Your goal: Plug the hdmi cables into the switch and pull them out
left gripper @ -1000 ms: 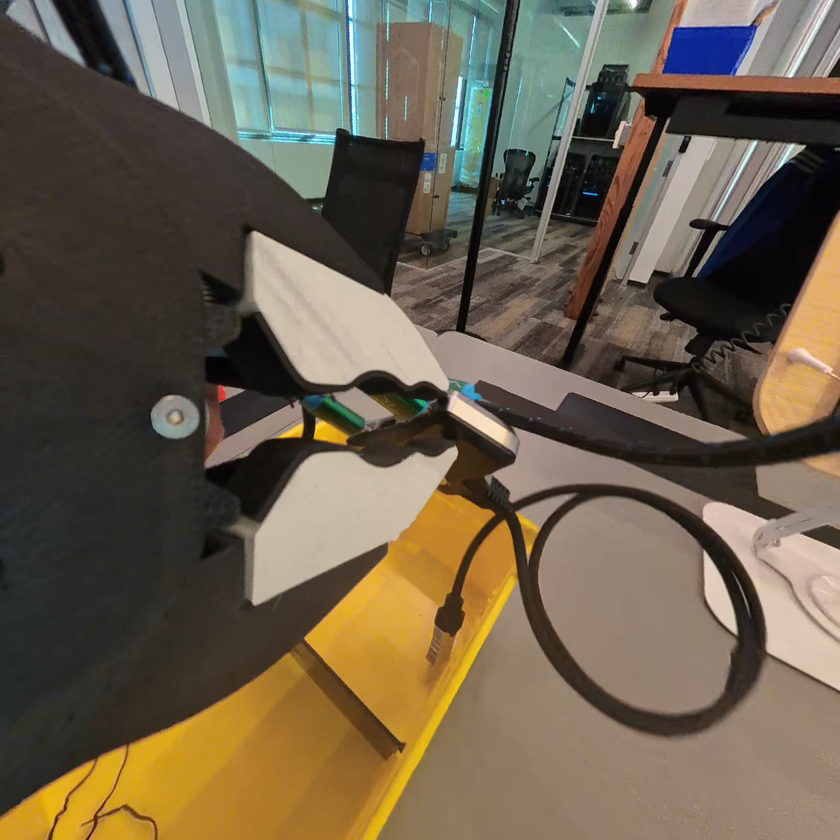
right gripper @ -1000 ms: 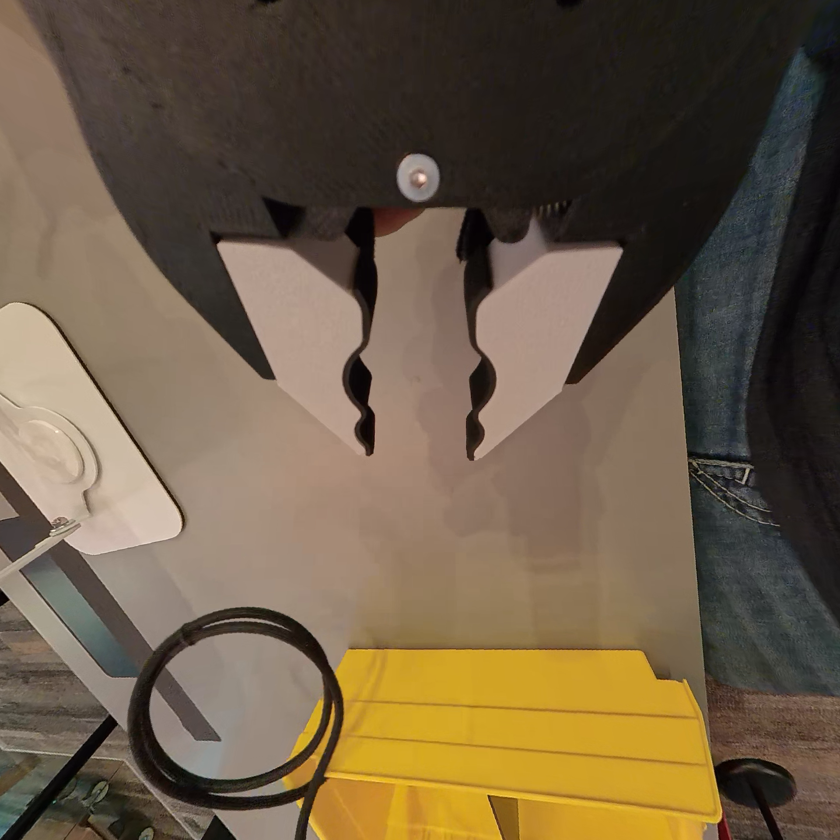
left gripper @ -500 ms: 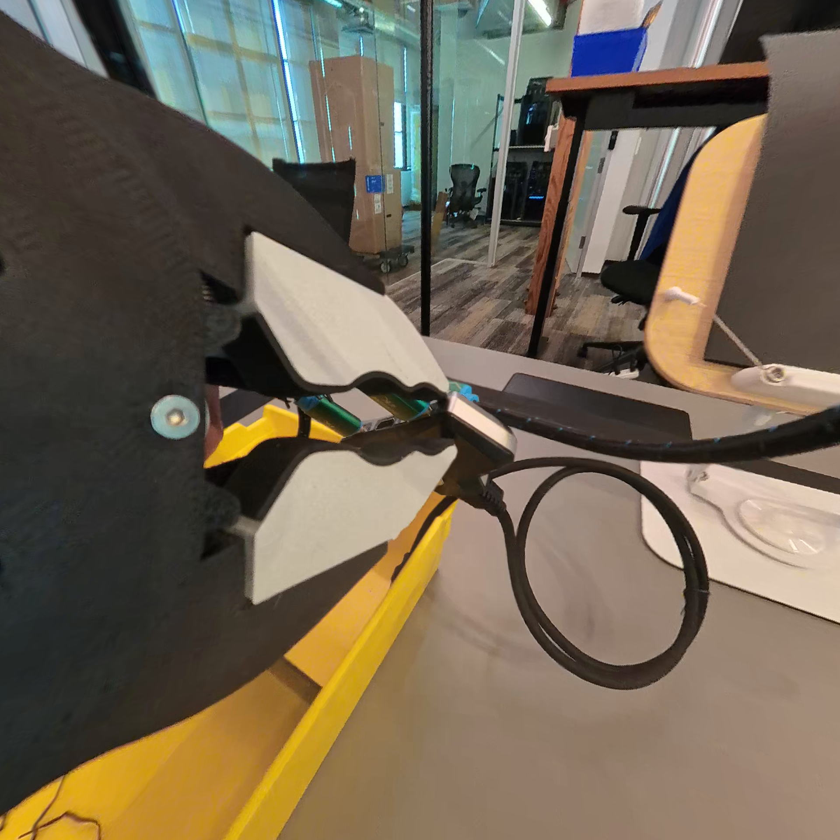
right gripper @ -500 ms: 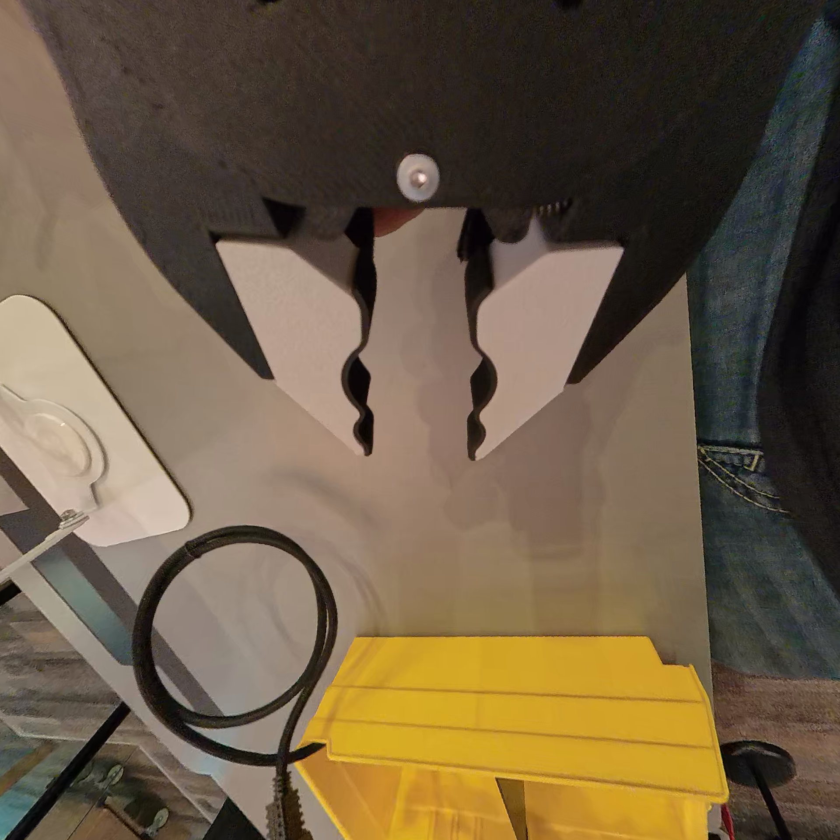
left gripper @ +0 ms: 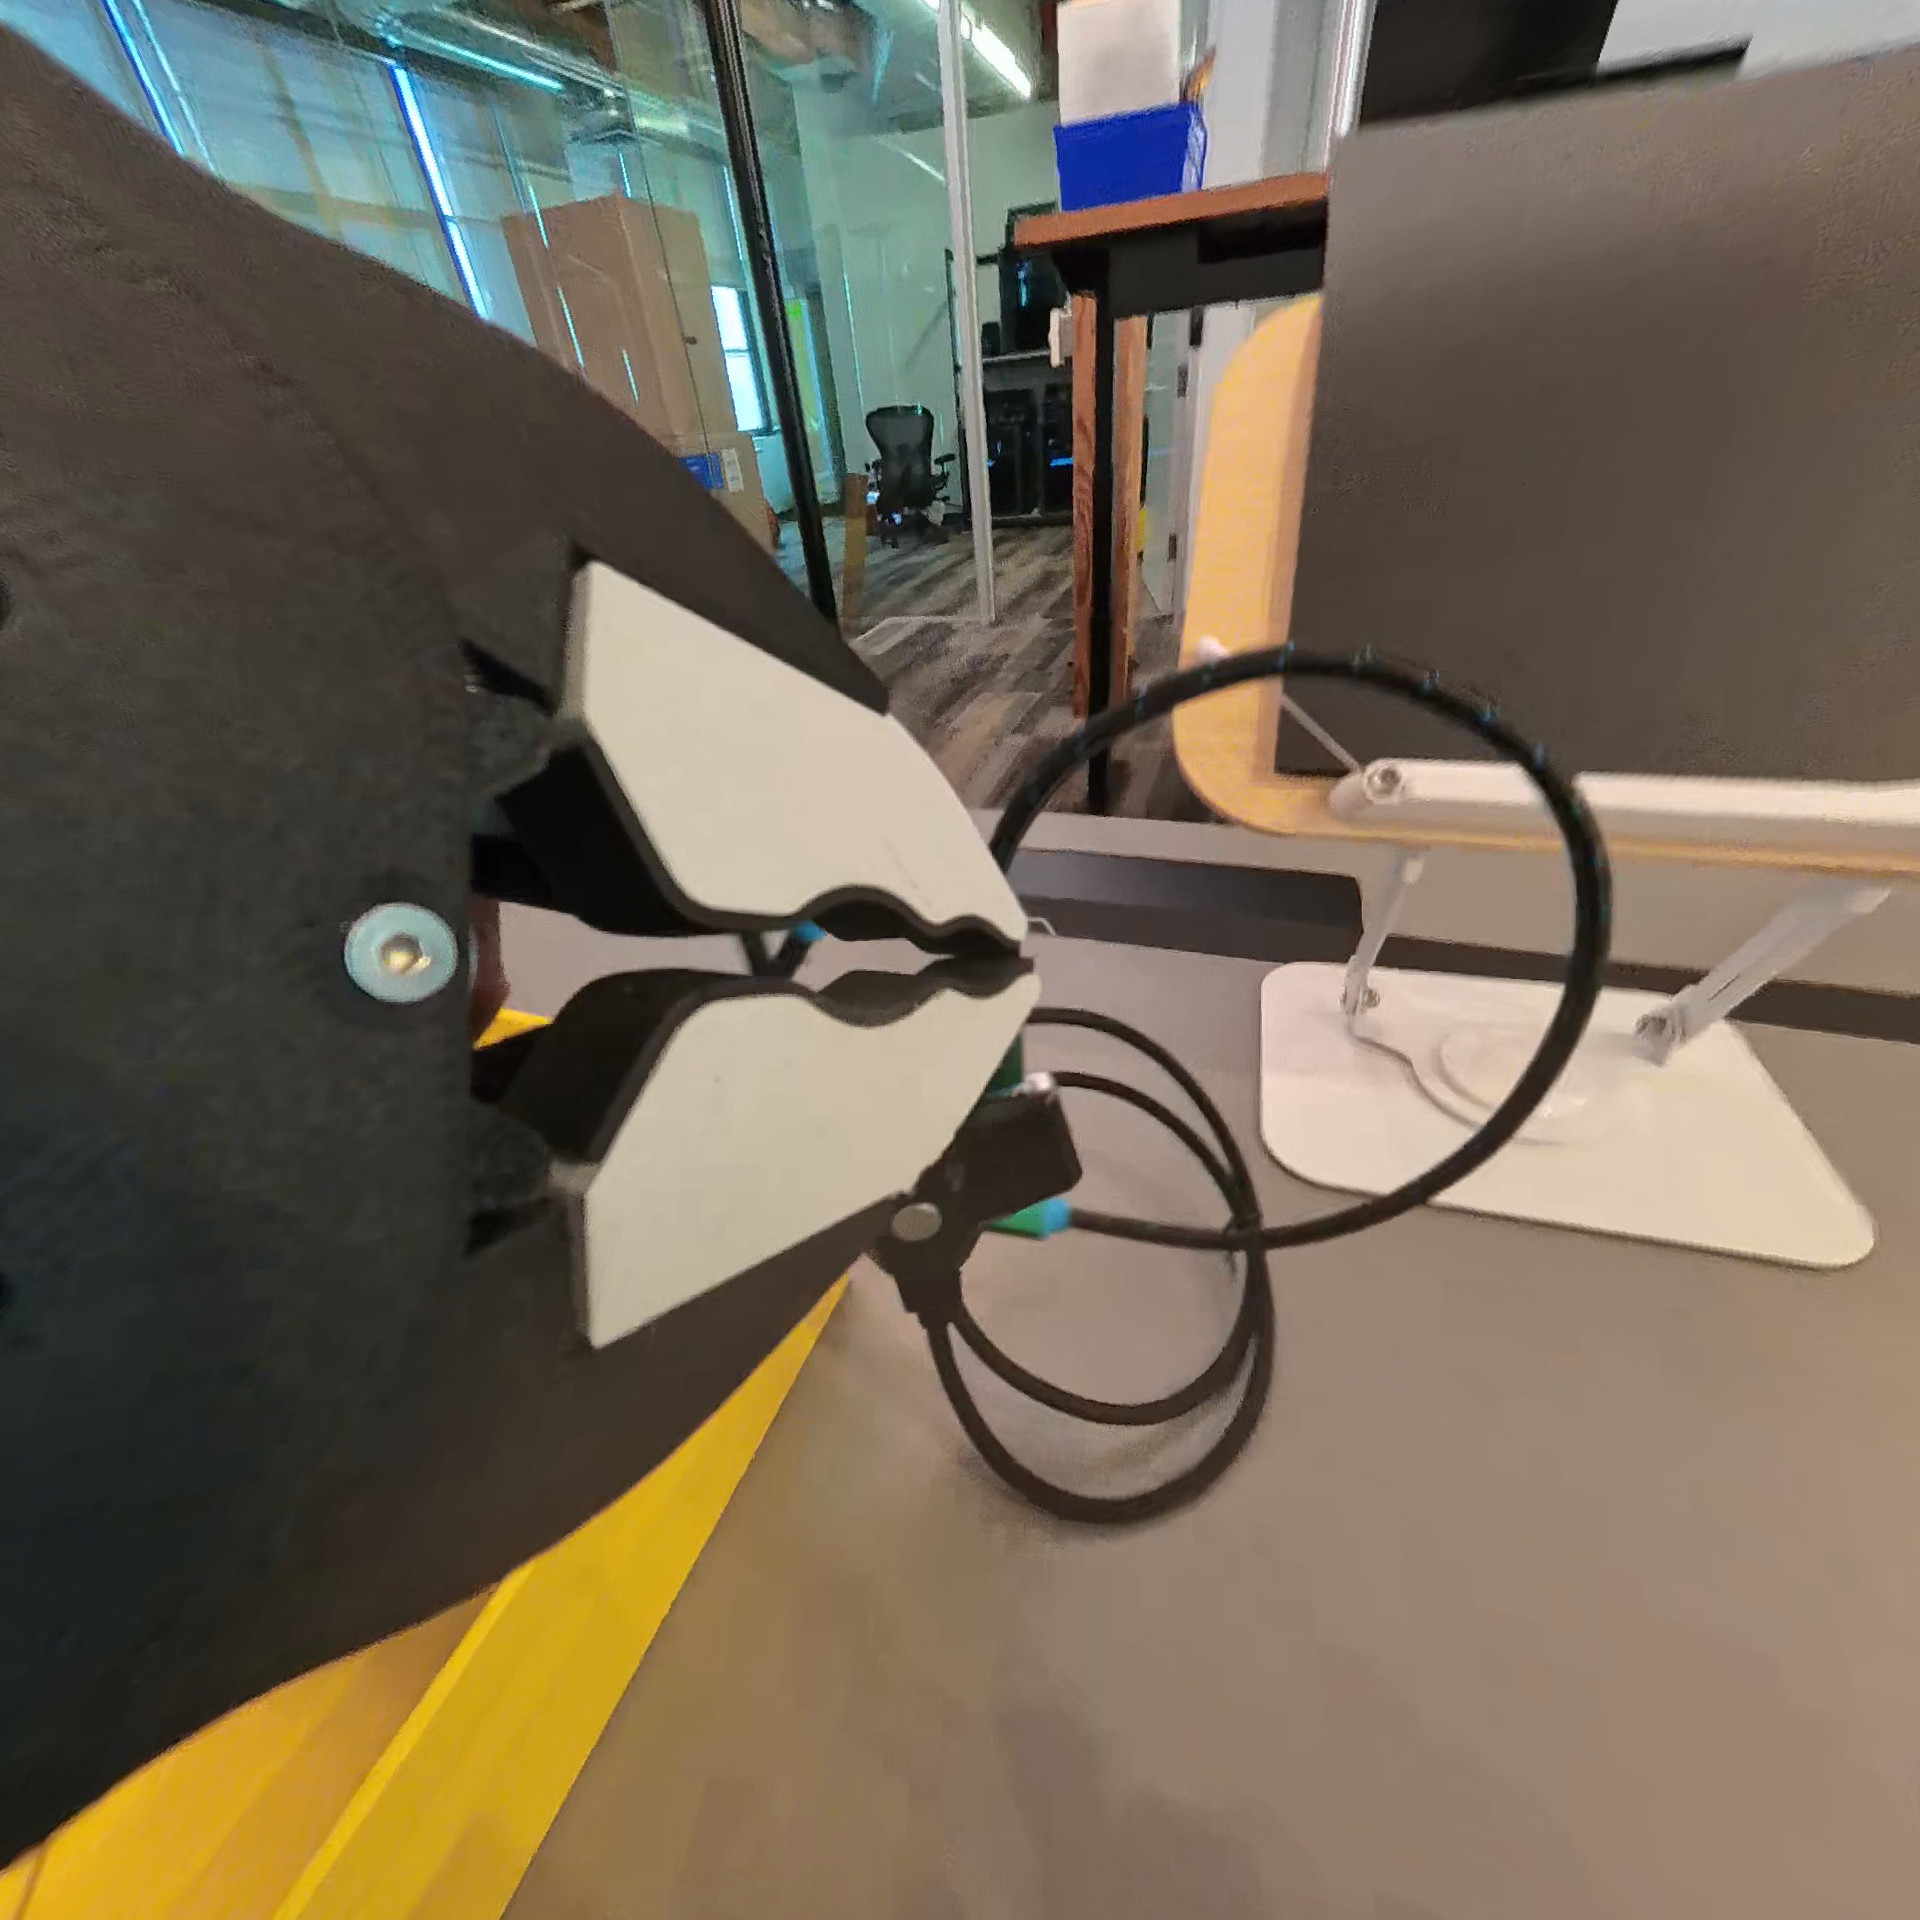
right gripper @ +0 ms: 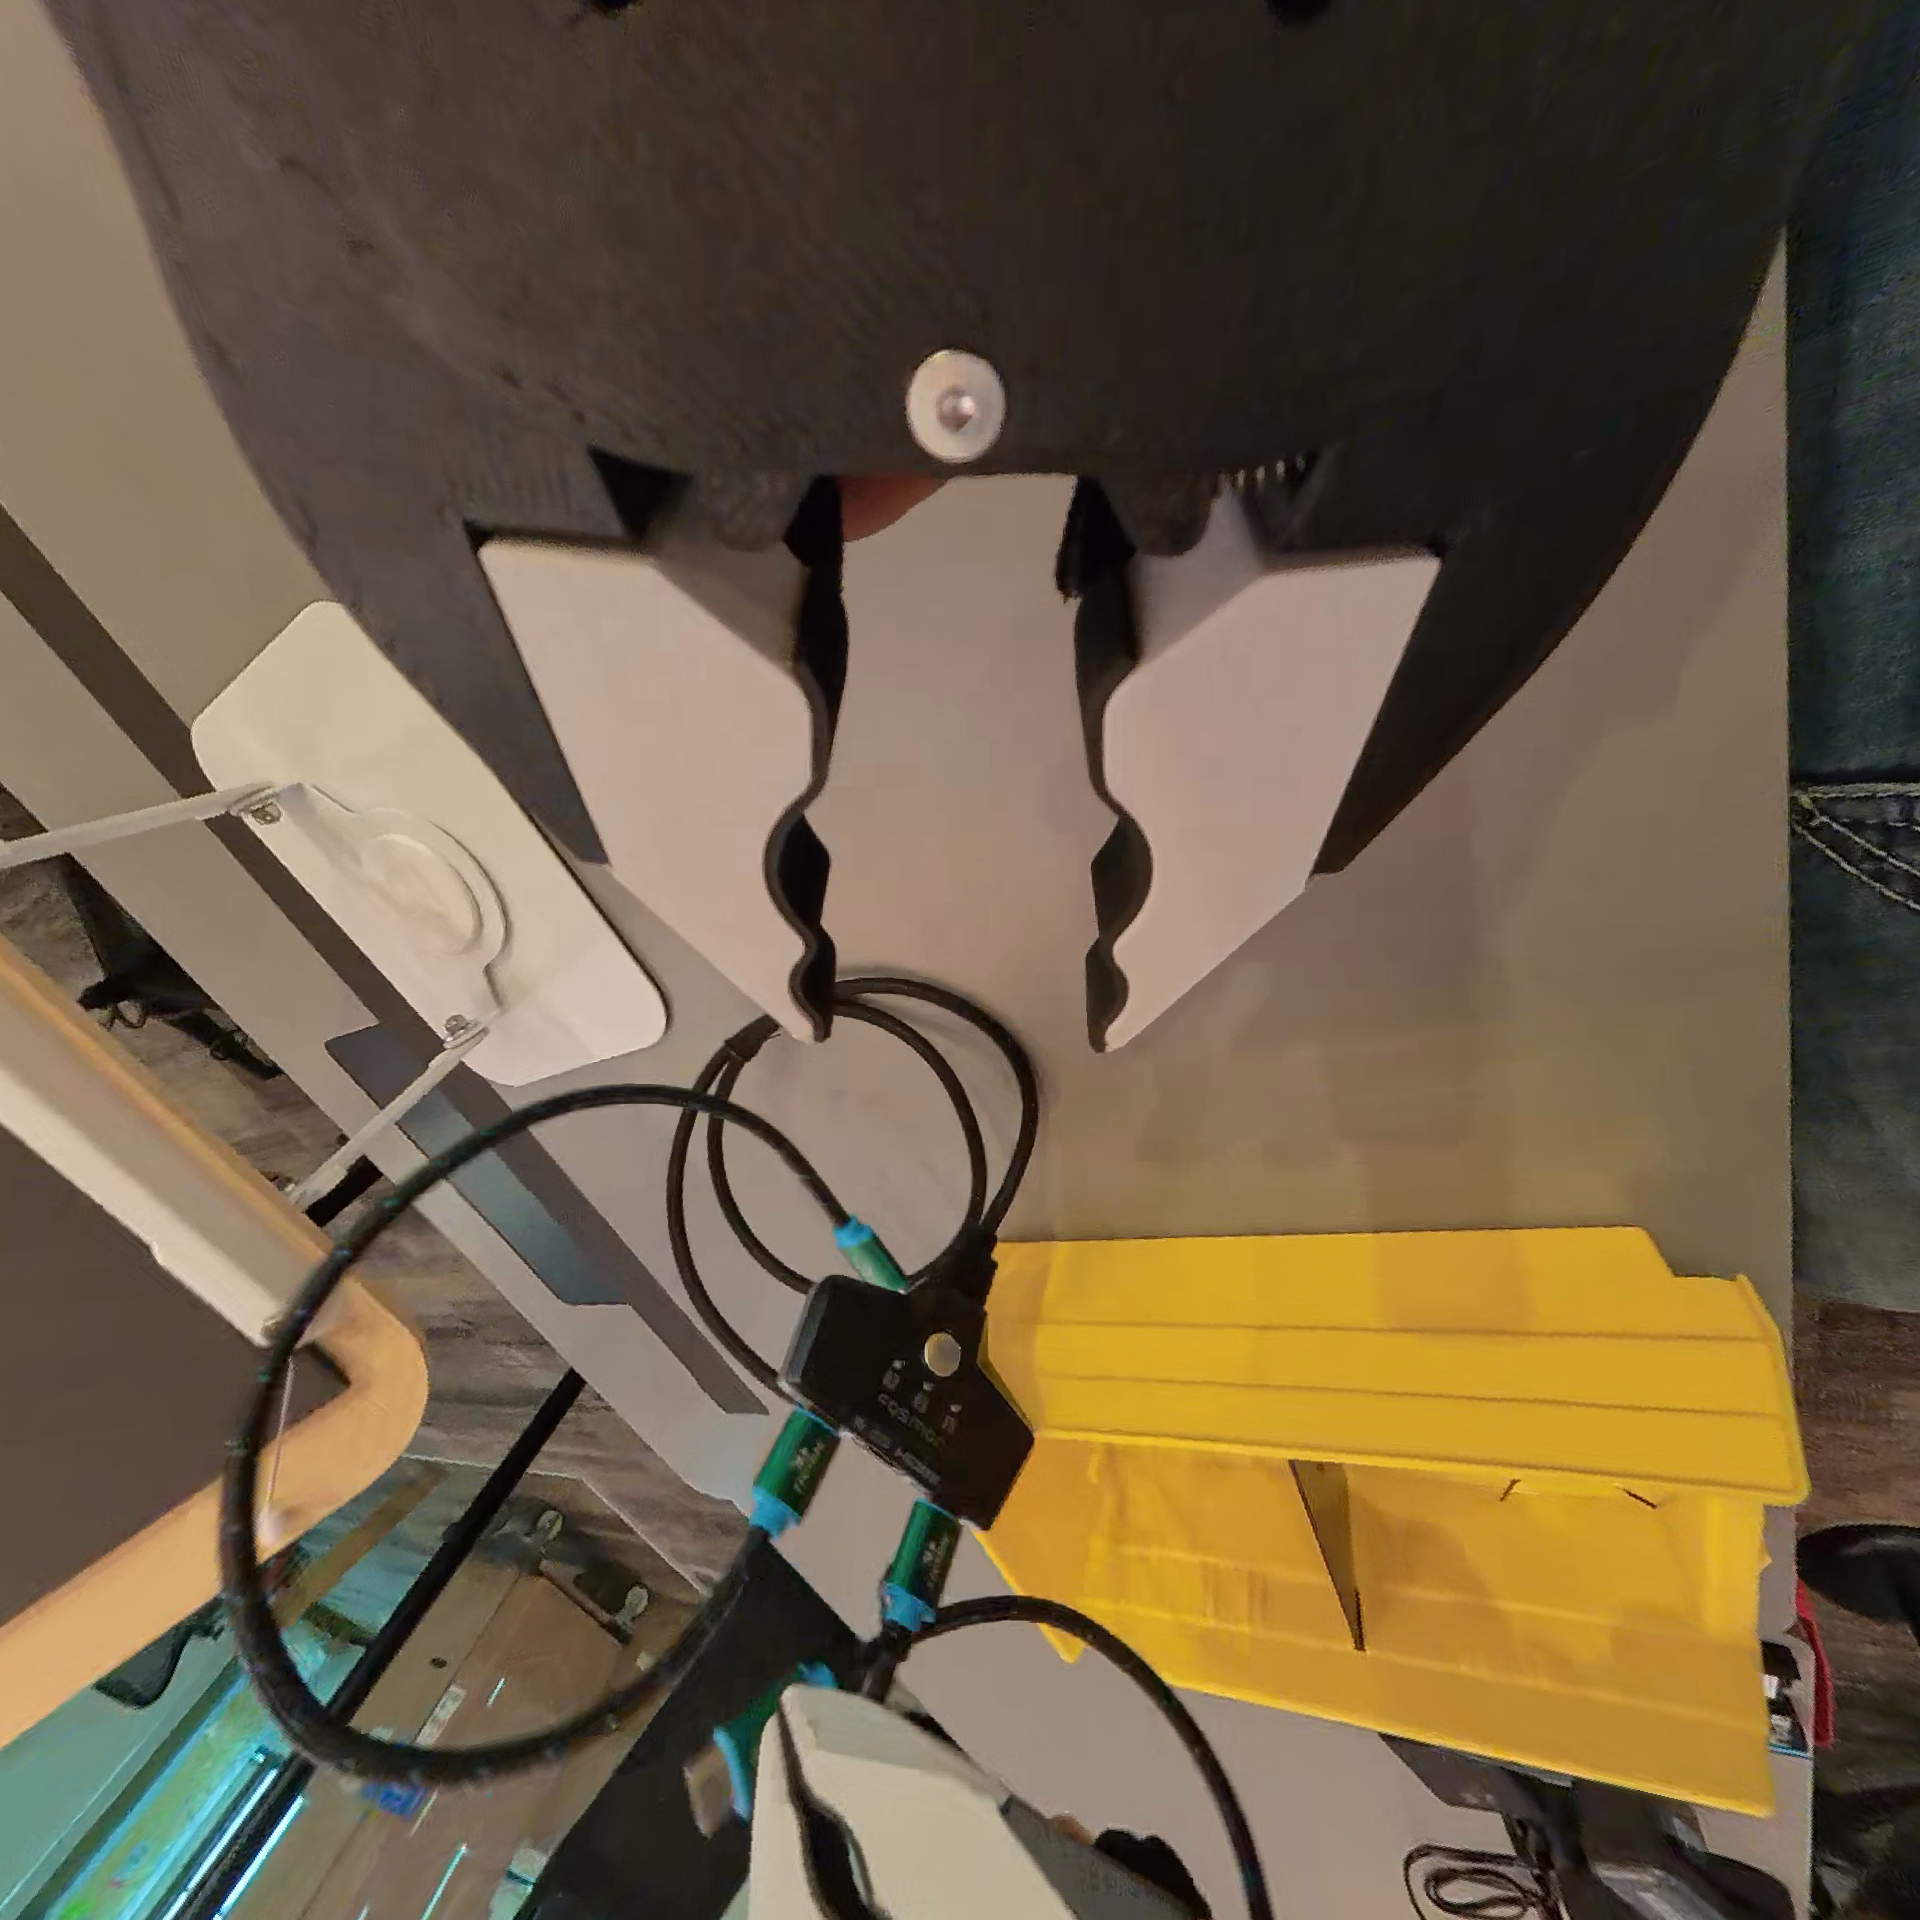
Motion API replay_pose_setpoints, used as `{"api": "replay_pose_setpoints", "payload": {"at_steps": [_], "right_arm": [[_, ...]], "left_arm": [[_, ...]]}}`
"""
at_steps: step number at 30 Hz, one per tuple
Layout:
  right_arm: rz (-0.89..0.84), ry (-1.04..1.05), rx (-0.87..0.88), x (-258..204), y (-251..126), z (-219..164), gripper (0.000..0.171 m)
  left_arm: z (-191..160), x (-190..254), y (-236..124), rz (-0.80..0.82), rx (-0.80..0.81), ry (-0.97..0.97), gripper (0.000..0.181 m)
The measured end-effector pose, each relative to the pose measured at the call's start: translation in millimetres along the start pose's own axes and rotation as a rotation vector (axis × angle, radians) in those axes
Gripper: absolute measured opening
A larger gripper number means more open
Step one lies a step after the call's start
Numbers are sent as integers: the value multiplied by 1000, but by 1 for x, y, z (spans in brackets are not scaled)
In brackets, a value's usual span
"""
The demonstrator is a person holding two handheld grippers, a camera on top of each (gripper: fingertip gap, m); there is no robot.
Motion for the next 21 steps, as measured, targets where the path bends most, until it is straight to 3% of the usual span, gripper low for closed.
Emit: {"api": "replay_pose_setpoints", "payload": {"at_steps": [4, 11, 19, 21], "right_arm": [[9, 17, -24, -1, 4, -13, 46], [17, 44, -70, -2, 11, -38, 46], [68, 63, -124, -15, 24, -56, 48], [81, 65, -129, -19, 29, -59, 48]], "left_arm": [[-5, 15, 16, -52, -59, 33, 0], [-24, 35, 21, -143, -69, -82, 3], [-20, 81, 45, -310, -132, -90, 37], [-25, 94, 58, -295, -231, -21, 54]]}}
Point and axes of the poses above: each gripper's, where its closed fingertips meet, y out along the fingers, z out of its top, x = y × z across the jaws, the point moved 1 cm from there along -y, back along the fingers, and after that the axes turned 10 degrees about -z, right-handed, at the moved point
